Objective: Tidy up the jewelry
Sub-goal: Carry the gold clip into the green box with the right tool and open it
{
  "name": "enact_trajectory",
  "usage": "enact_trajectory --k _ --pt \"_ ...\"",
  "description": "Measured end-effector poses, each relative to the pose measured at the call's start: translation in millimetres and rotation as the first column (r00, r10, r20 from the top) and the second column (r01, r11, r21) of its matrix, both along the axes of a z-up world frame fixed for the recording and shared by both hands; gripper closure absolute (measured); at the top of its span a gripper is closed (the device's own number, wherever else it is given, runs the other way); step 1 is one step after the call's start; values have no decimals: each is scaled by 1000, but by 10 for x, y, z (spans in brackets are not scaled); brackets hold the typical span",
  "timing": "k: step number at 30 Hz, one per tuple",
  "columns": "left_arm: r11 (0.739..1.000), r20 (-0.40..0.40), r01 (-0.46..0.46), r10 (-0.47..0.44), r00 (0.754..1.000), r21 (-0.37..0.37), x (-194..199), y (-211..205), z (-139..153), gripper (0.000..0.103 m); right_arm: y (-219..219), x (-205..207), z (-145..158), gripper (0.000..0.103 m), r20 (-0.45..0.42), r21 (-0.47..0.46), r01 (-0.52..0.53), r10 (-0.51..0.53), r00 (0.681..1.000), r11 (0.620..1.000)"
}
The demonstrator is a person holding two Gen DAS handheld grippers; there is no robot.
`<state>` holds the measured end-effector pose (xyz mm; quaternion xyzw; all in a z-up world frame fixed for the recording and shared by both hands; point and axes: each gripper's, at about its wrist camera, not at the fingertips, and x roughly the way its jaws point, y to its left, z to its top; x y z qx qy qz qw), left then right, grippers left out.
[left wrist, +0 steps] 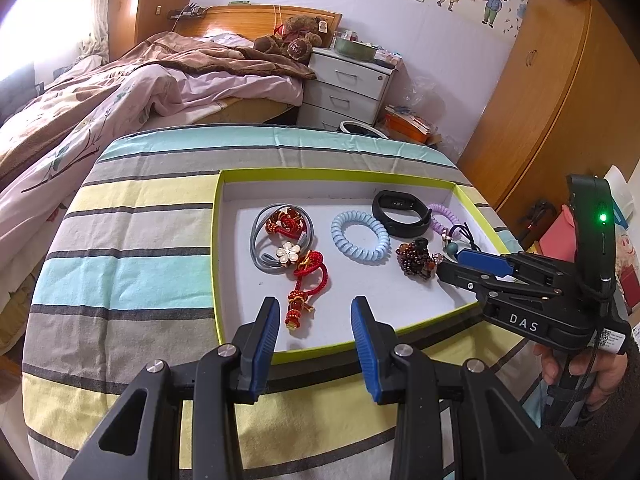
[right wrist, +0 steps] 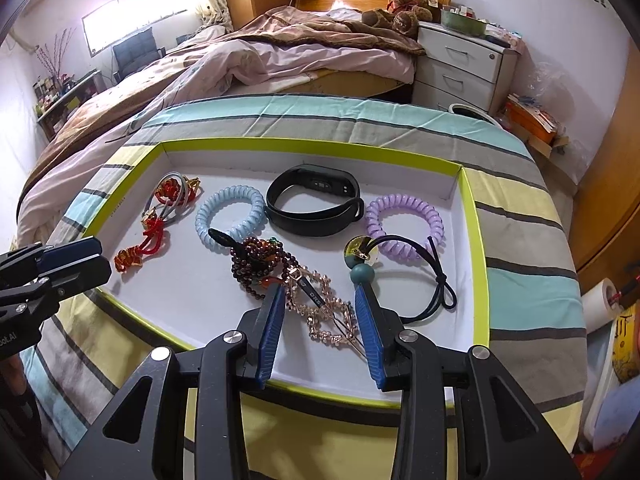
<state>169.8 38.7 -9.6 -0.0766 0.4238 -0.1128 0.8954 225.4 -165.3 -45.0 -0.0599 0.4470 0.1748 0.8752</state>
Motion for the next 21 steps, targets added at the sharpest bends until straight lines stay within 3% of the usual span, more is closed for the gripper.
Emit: enact_trajectory --k 4,8,21 --pt "1000 0 -9 9 1000 11 -18 -22 11 66 -4 -20 5 64 7 0 7 -7 1000 1000" --pt "1000 3 -14 14 1000 11 -31 -45 39 66 -18 -42 37 56 19 15 15 -15 1000 1000" --pt "997 29 -44 42 999 69 -183 -200 169 66 -62 -313 236 56 78 92 43 -51 996 995"
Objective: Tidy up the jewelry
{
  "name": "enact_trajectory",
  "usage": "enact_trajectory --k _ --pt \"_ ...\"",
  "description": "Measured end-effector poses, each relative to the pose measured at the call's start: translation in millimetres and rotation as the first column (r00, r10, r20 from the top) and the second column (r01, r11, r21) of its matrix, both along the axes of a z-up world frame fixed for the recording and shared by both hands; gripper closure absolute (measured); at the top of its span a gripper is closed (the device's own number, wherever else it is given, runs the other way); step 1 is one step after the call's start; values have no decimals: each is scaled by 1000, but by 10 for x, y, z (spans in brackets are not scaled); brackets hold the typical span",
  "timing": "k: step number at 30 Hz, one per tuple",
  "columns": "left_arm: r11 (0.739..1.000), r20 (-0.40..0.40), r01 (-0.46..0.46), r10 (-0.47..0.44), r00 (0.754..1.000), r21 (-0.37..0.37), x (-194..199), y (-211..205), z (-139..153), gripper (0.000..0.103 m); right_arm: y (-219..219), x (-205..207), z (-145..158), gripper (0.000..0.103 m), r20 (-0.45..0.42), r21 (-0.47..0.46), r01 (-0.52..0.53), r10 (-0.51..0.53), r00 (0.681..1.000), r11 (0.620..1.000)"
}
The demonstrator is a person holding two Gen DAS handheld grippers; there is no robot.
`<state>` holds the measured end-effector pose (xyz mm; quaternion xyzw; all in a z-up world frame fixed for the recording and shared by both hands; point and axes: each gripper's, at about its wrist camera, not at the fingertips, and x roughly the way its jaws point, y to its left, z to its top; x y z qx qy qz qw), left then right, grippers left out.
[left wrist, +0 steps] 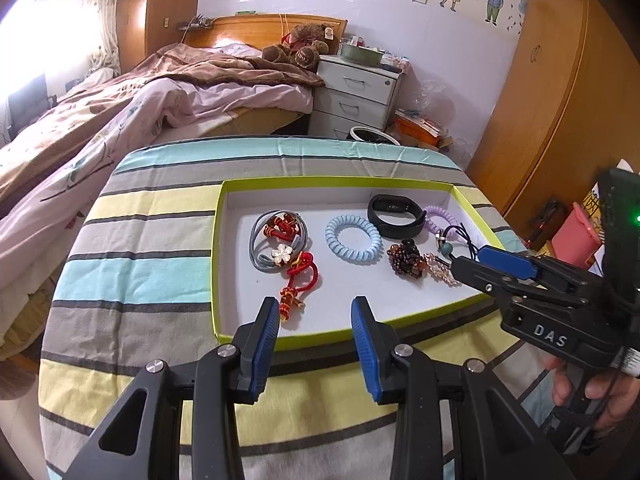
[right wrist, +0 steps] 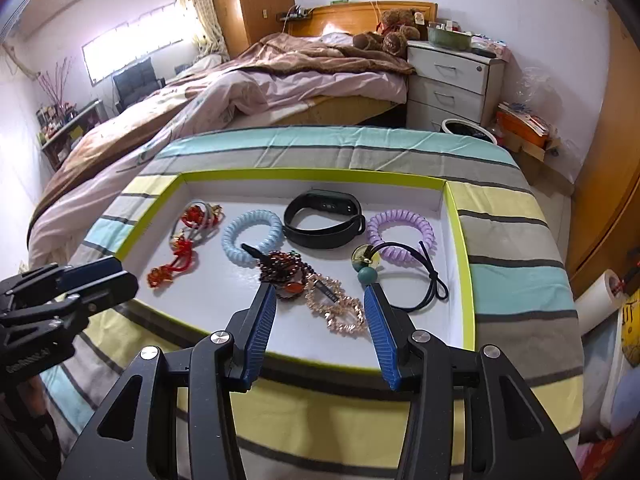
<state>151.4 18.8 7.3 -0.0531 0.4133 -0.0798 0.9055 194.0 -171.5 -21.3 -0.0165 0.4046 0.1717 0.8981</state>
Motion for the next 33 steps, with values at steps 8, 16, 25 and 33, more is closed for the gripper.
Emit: enact_trajectory --k 8,16,25,33 --pt "994 29 -64 62 998 88 -204 -104 79 66 37 -328 124 56 57 0 23 -23 998 1000" --pt "989 41 -113 110 993 96 -493 -119 120 66 40 -684 208 56 102 5 63 -63 993 998" --pt "986 60 -125 119 991 110 -726 -187 180 66 44 -954 270 56 120 28 86 -89 989 996" --pt "981 87 -152 142 986 119 -836 -207 253 66 59 -1077 338 56 137 45 85 -91 986 995"
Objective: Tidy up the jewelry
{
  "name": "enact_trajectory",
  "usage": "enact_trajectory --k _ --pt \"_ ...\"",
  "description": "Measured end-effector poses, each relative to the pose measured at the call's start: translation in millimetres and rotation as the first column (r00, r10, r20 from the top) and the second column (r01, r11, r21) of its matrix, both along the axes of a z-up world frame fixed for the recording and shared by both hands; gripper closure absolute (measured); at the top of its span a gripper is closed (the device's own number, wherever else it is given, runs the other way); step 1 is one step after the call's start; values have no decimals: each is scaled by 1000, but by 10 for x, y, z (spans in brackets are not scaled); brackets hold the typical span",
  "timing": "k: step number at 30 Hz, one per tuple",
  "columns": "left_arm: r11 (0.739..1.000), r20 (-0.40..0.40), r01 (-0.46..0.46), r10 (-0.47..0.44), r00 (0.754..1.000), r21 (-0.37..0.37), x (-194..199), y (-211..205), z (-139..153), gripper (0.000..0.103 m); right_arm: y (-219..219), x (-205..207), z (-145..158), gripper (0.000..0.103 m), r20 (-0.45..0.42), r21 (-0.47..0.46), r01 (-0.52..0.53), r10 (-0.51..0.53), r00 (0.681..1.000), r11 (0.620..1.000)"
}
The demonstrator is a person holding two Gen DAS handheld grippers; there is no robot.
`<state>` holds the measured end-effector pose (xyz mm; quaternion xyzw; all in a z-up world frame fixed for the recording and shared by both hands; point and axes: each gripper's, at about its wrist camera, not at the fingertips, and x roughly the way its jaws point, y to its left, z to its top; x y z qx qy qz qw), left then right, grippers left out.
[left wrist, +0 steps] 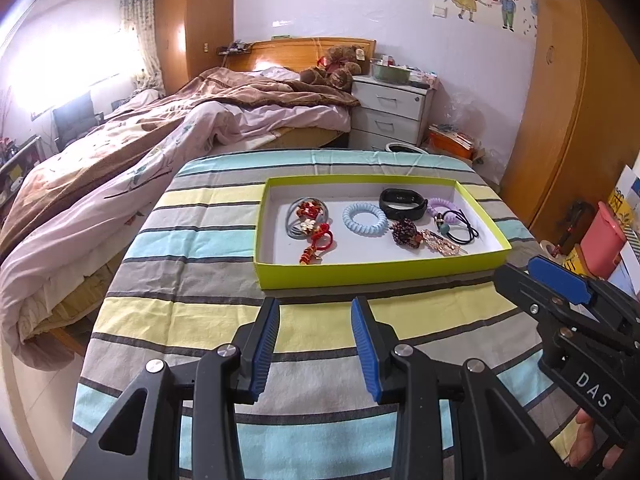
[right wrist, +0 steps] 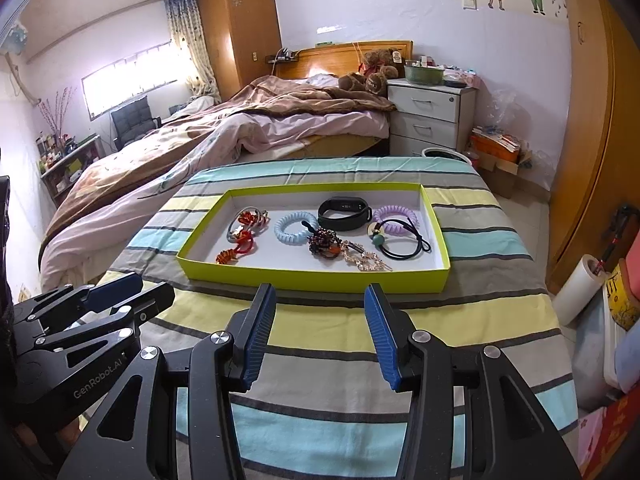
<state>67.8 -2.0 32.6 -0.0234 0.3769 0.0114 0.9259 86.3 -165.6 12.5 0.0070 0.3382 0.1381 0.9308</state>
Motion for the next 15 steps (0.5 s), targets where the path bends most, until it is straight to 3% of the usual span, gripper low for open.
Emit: enact_trajectory --k 15 --pt "1000 -11 -7 7 1000 8 -24 -25 15 66 -19 -48 12 56 1 13 10 -10 1000 1000"
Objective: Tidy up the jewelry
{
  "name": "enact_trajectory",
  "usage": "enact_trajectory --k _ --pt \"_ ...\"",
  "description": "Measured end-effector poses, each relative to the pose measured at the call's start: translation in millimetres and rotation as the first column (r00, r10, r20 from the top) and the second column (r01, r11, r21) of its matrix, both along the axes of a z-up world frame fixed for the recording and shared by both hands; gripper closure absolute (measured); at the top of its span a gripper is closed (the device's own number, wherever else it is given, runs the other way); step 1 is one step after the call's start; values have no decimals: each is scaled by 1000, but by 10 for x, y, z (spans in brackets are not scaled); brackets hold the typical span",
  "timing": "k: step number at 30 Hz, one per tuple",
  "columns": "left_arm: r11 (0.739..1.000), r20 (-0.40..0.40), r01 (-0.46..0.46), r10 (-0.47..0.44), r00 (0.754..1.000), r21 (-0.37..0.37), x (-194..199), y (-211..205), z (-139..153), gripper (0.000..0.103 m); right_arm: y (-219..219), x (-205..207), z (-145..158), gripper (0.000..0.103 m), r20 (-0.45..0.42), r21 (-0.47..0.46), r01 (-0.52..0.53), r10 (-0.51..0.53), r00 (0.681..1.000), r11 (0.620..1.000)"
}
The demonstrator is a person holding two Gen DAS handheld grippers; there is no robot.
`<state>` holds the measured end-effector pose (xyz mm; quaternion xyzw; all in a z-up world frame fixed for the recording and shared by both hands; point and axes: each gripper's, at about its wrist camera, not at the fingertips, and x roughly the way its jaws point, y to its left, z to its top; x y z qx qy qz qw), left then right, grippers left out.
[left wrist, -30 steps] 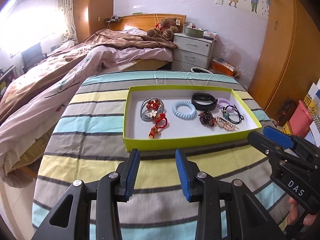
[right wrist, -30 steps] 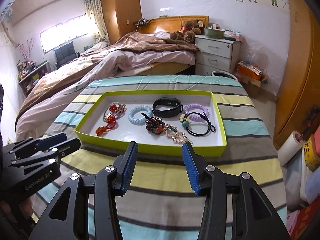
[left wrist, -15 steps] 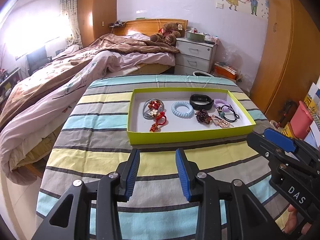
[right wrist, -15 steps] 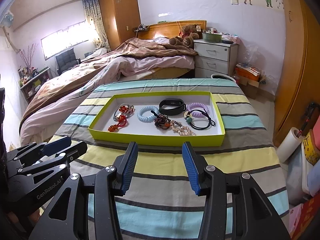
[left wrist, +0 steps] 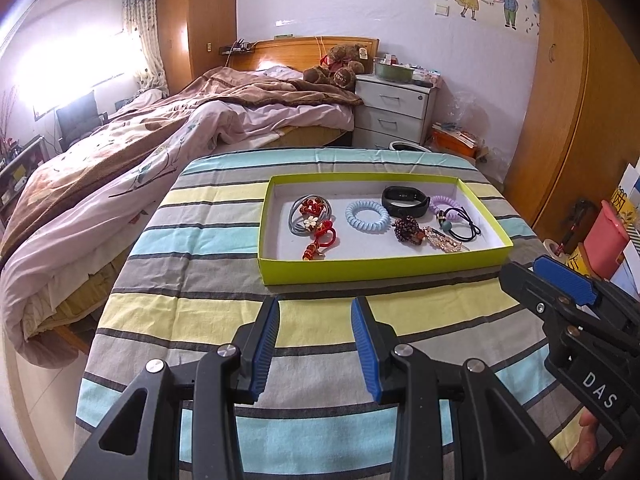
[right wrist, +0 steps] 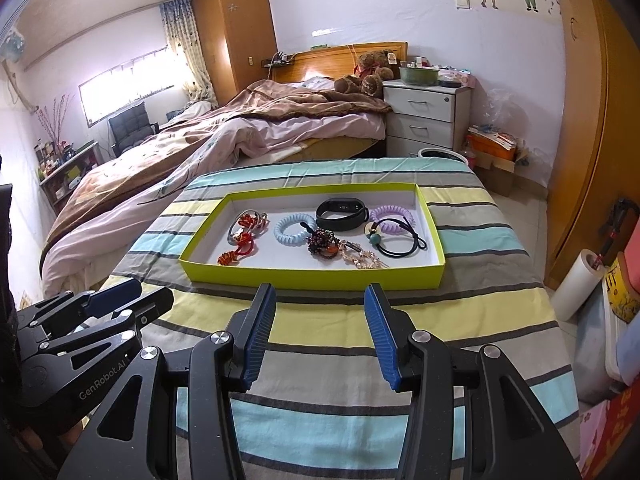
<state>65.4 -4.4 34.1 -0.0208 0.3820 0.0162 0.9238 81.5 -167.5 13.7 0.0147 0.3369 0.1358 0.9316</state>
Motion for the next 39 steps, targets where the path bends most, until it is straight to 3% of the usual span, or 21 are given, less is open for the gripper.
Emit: enact_trajectory --k 39 --pt "1000 -10 -8 8 1000 4 -21 17 -30 66 30 -21 -6 56 -5 -3 -2 2 1000 1000"
